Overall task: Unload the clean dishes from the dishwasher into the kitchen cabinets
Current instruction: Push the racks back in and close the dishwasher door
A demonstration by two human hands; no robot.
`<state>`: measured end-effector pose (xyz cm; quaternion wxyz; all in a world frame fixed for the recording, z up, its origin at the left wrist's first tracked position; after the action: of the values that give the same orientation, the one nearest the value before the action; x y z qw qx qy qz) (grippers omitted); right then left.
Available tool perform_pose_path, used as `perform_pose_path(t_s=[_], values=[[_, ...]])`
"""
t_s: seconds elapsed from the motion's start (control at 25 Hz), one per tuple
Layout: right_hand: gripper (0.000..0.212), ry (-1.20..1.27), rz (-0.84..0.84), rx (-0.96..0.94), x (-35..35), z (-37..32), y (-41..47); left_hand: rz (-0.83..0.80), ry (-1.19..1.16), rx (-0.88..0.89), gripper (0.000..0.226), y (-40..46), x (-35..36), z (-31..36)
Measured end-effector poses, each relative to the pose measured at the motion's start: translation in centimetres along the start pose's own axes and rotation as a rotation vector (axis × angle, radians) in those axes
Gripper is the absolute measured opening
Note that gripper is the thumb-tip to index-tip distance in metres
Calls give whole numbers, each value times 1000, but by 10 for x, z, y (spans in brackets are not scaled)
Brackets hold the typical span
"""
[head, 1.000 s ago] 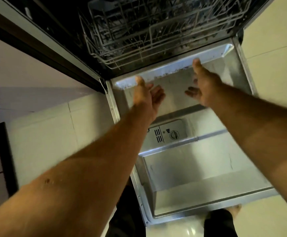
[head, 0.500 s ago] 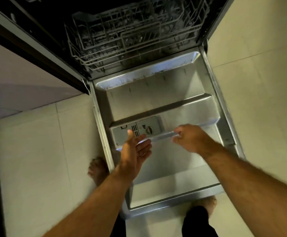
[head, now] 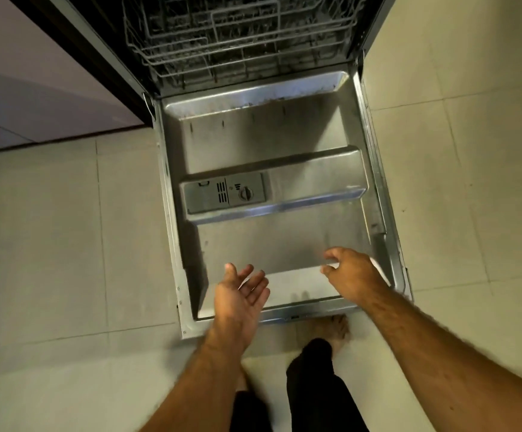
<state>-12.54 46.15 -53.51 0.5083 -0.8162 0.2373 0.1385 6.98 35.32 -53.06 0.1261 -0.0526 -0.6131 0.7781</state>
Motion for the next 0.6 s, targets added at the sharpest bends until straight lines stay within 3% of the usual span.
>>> perform_pose_path(t_s=[0.24,0.6], values=[[36,61,22,42,65,26,-34,-79,-23,-11,51,-16,-38,-24],[17,460,41,153,139,57,-62,-33,-232,-69,47,-23,-97,-108]])
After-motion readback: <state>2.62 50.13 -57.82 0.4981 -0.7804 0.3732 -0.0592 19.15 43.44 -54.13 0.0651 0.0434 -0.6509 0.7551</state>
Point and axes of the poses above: each hand's wrist, its own y-axis towards the middle knuckle, its own x-axis out of the palm, z = x × y, the point moved 7 cm from there along y, towards the middle knuckle, and after that the axes turned 14 degrees about y, right-handed, at the moved point
